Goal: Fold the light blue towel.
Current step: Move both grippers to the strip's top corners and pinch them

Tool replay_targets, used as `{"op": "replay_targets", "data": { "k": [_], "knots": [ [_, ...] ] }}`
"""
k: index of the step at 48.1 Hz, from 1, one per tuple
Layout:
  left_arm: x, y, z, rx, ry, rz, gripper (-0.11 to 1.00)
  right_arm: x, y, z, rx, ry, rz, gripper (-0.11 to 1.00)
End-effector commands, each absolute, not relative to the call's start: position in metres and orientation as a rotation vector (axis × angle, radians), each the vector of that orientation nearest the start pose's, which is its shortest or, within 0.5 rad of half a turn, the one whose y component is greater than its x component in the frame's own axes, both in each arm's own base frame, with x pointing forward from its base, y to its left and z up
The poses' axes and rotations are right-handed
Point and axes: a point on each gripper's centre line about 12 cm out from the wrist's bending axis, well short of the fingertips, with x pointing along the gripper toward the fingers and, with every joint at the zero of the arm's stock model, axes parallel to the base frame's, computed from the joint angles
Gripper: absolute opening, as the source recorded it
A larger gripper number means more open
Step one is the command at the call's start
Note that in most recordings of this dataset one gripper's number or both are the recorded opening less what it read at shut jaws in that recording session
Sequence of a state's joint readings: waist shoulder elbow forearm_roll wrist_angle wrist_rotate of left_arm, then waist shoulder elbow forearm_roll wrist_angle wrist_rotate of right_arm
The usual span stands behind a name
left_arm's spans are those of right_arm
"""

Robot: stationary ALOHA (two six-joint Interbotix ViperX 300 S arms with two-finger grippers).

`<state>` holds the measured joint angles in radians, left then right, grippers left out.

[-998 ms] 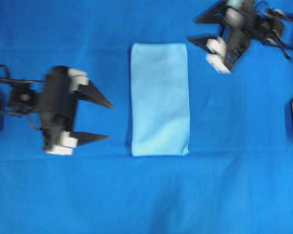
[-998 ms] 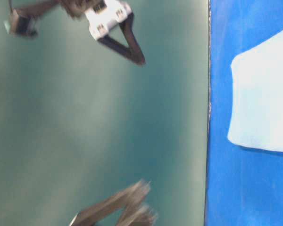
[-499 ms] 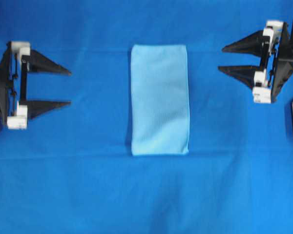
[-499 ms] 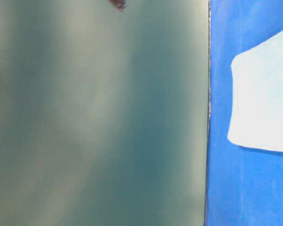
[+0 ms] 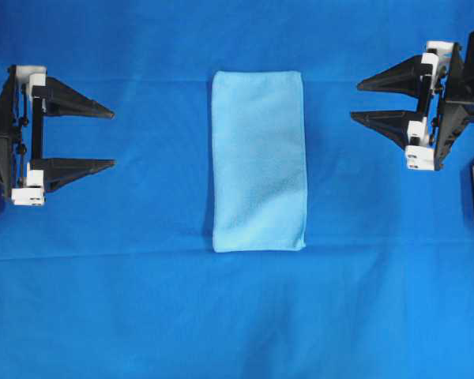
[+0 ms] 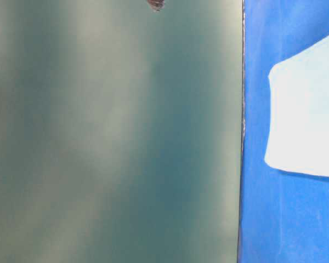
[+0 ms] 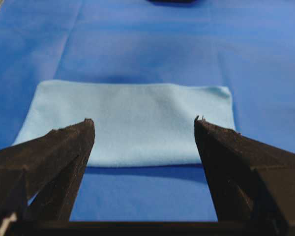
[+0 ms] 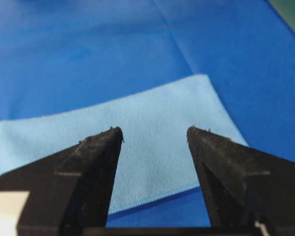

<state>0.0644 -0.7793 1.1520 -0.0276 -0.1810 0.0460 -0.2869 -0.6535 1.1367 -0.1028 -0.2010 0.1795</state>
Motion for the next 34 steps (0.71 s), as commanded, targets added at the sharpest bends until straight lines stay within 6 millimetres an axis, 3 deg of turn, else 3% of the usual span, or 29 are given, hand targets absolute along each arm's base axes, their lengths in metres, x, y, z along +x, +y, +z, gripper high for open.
{"op": "replay_targets", "data": {
  "k": [1,11,20,34],
  "knots": [
    [0.23,0.018,0.257,0.016,0.162,0.079,0.78,0.243,-0.069,0.236,0.126,0.256,-0.276,0.6],
    [0.248,0.042,0.249,0.01,0.166,0.168,0.78,0.265,-0.094,0.226,0.147,0.331,-0.343,0.6],
    [0.284,0.078,0.23,-0.012,0.272,0.269,0.78,0.283,-0.132,0.207,0.172,0.462,-0.436,0.6],
    [0.337,0.135,0.18,-0.026,0.434,0.368,0.78,0.308,-0.175,0.173,0.19,0.602,-0.502,0.6]
  ]
}}
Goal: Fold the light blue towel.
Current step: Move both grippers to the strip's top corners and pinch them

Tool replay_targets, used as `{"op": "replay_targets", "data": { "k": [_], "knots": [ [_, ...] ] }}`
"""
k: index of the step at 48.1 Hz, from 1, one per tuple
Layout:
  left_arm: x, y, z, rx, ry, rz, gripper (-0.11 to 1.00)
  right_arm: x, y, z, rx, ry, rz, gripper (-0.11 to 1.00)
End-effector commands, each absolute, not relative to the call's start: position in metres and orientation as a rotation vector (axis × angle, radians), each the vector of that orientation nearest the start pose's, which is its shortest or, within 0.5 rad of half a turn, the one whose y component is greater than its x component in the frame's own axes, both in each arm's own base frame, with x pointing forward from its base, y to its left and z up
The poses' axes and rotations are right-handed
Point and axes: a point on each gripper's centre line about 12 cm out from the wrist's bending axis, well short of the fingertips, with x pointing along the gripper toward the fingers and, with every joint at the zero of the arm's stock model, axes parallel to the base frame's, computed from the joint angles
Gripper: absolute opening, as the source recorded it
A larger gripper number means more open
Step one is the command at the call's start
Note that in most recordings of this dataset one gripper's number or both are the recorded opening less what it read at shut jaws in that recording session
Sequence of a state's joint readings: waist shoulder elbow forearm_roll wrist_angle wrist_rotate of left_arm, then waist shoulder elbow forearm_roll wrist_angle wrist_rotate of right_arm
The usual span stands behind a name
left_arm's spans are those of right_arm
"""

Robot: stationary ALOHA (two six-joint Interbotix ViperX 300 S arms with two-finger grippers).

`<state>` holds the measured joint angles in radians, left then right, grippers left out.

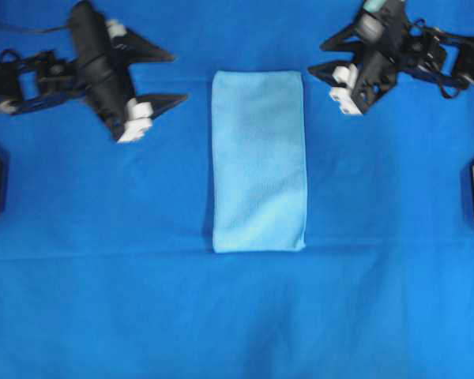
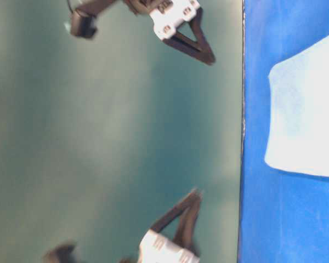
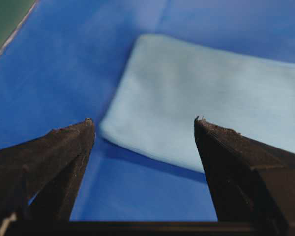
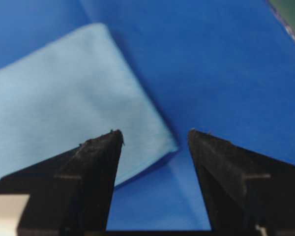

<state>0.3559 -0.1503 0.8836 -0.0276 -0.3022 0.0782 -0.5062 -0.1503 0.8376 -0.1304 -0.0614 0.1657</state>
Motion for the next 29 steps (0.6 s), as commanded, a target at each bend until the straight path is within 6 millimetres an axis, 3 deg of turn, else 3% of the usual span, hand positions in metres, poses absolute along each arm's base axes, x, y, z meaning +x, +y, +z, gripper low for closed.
{"op": "replay_targets", "data": {
  "k": [1,12,29],
  "knots": [
    [0.341,0.139,0.176,-0.027,0.443,0.373,0.78,0.31,-0.176,0.17,0.193,0.607,-0.503,0.6],
    [0.371,0.165,0.126,-0.057,0.541,0.399,0.78,0.324,-0.185,0.136,0.218,0.687,-0.501,0.6],
    [0.386,0.181,0.089,-0.072,0.587,0.417,0.78,0.331,-0.191,0.099,0.243,0.739,-0.501,0.6]
  ]
}}
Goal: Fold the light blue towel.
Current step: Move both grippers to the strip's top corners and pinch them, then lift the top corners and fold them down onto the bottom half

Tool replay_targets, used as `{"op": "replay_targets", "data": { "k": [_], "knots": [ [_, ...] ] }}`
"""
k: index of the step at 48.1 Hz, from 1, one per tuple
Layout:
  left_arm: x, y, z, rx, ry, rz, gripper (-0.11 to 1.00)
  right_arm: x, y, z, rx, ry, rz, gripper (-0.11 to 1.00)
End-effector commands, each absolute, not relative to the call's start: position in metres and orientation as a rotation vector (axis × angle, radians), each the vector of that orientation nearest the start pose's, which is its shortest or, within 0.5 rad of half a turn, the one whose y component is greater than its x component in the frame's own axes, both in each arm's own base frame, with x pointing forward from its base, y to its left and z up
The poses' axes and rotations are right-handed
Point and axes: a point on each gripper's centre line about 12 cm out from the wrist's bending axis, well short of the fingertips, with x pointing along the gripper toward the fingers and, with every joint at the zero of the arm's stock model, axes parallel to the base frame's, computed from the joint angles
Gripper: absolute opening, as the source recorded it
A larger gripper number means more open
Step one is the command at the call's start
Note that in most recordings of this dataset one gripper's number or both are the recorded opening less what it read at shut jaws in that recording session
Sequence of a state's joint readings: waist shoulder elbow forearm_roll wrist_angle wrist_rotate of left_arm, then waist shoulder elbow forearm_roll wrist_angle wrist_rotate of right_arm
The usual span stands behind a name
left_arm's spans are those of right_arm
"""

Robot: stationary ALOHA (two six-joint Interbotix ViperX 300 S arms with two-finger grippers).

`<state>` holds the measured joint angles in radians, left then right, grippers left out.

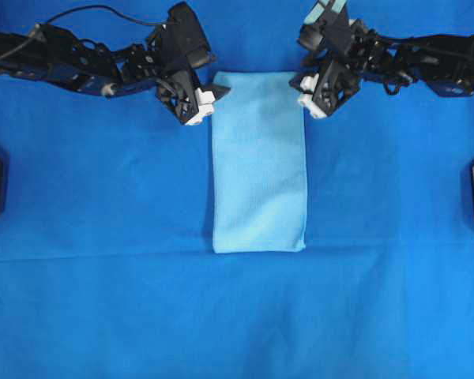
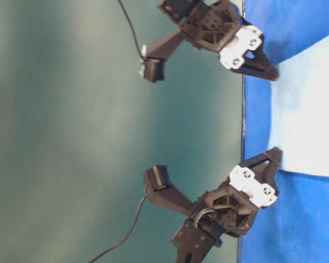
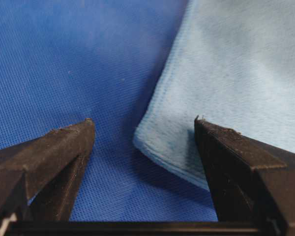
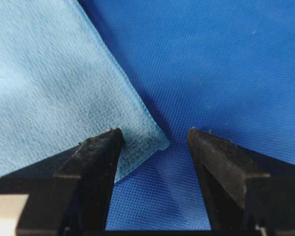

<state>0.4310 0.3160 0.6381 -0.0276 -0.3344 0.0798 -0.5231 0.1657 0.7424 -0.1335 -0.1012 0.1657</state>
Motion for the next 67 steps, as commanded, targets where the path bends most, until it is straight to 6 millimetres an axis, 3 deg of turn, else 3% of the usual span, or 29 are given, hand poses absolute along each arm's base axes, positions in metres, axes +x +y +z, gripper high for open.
{"op": "replay_targets", "data": {
  "k": [1,8,13,17,23,25,40,57,67],
  "knots": [
    [0.386,0.182,0.089,-0.073,0.589,0.417,0.78,0.331,-0.191,0.098,0.243,0.741,-0.502,0.6],
    [0.386,0.182,0.084,-0.075,0.598,0.418,0.72,0.33,-0.196,0.098,0.25,0.728,-0.515,0.58],
    [0.387,0.183,0.083,-0.075,0.599,0.418,0.52,0.328,-0.2,0.096,0.258,0.733,-0.526,0.53],
    [0.388,0.183,0.081,-0.074,0.603,0.415,0.34,0.327,-0.2,0.091,0.266,0.748,-0.528,0.39],
    [0.389,0.182,0.078,-0.075,0.61,0.412,0.1,0.324,-0.198,0.08,0.288,0.774,-0.534,0.06],
    [0.389,0.181,0.077,-0.076,0.615,0.411,0.06,0.323,-0.198,0.079,0.293,0.776,-0.536,0.05],
    [0.389,0.18,0.082,-0.058,0.617,0.404,0.05,0.323,-0.198,0.084,0.298,0.763,-0.542,0.05],
    [0.389,0.191,0.133,0.076,0.566,0.396,0.05,0.318,-0.197,0.139,0.264,0.665,-0.549,0.05],
    [0.387,0.201,0.139,0.075,0.555,0.418,0.05,0.312,-0.202,0.145,0.265,0.667,-0.57,0.05]
  ]
}}
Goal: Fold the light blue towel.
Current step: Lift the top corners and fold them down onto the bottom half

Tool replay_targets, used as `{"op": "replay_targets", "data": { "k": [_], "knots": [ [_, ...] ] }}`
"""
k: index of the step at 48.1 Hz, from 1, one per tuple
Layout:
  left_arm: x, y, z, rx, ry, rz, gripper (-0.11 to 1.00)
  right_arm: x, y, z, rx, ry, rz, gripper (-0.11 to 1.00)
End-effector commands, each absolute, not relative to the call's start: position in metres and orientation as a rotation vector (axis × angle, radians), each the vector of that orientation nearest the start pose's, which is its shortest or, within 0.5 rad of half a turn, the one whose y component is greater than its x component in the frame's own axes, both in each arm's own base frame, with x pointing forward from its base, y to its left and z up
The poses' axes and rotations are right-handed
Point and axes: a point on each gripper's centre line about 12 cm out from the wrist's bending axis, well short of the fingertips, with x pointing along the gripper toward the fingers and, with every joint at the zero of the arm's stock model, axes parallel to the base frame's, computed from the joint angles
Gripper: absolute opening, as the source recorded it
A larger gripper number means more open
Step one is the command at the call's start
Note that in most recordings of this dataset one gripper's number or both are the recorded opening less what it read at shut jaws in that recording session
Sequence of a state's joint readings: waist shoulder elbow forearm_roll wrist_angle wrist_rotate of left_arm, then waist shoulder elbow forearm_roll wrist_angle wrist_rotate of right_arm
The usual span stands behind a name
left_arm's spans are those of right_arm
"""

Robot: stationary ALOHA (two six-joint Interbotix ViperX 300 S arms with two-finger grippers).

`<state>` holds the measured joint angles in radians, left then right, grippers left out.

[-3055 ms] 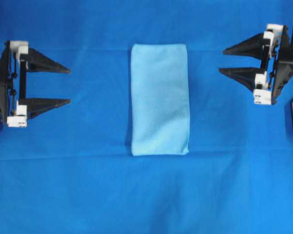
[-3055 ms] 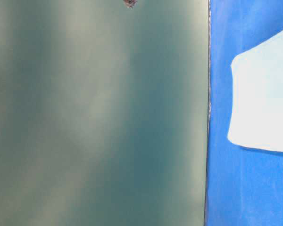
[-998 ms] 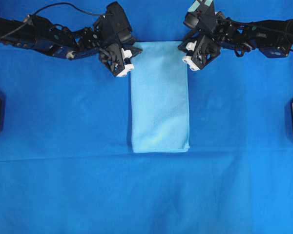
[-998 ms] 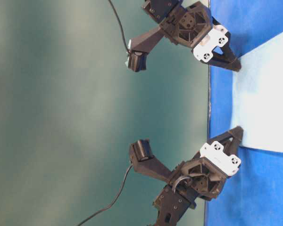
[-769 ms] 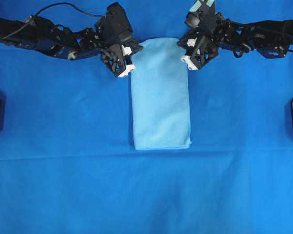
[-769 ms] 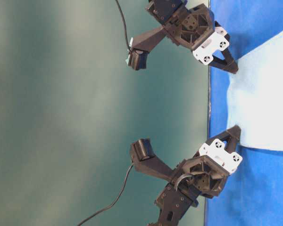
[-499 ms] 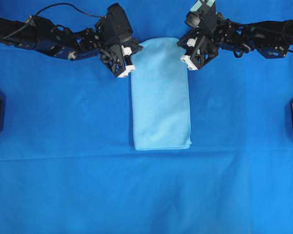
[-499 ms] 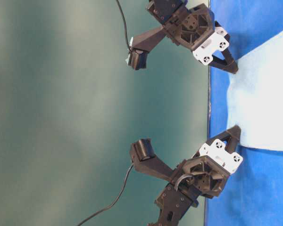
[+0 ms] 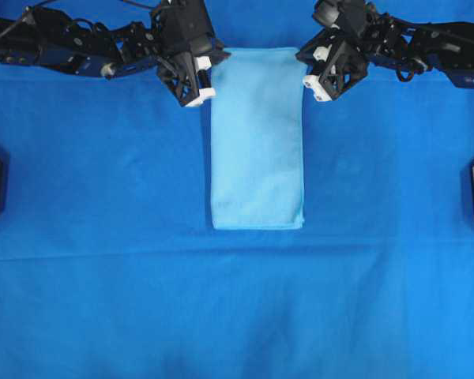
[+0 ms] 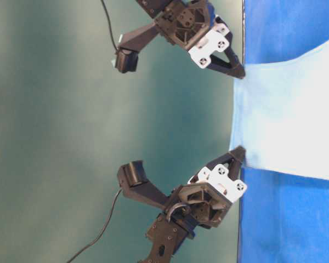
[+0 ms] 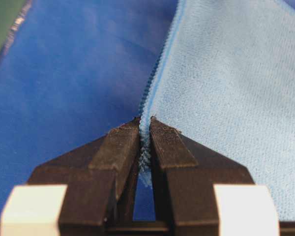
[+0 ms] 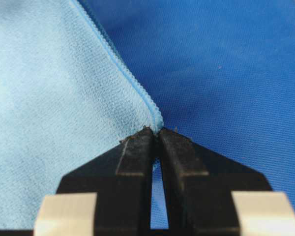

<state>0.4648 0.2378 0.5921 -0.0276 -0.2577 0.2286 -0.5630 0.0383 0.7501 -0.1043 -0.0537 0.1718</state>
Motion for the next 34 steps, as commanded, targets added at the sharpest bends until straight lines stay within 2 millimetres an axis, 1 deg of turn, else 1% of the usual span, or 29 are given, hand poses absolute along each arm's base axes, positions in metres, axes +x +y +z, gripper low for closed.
{"op": "replay_targets", "data": {
  "k": [1,9,13,17,21,26,28,34],
  "knots": [
    [0.387,0.201,0.139,0.073,0.554,0.419,0.05,0.312,-0.203,0.144,0.265,0.67,-0.571,0.05],
    [0.385,0.198,0.137,0.072,0.561,0.413,0.05,0.312,-0.204,0.146,0.266,0.668,-0.574,0.05],
    [0.386,0.192,0.138,0.075,0.564,0.4,0.05,0.312,-0.202,0.149,0.266,0.661,-0.571,0.05],
    [0.387,0.184,0.142,0.078,0.564,0.383,0.05,0.312,-0.196,0.155,0.267,0.663,-0.564,0.05],
    [0.39,0.17,0.153,0.089,0.551,0.352,0.05,0.312,-0.187,0.165,0.262,0.666,-0.545,0.05],
    [0.392,0.148,0.166,0.106,0.539,0.305,0.05,0.316,-0.168,0.176,0.25,0.67,-0.502,0.05],
    [0.391,0.141,0.17,0.111,0.54,0.287,0.05,0.318,-0.157,0.181,0.245,0.672,-0.476,0.05],
    [0.385,0.117,0.175,0.121,0.55,0.236,0.05,0.321,-0.13,0.188,0.235,0.686,-0.412,0.05]
  ]
}}
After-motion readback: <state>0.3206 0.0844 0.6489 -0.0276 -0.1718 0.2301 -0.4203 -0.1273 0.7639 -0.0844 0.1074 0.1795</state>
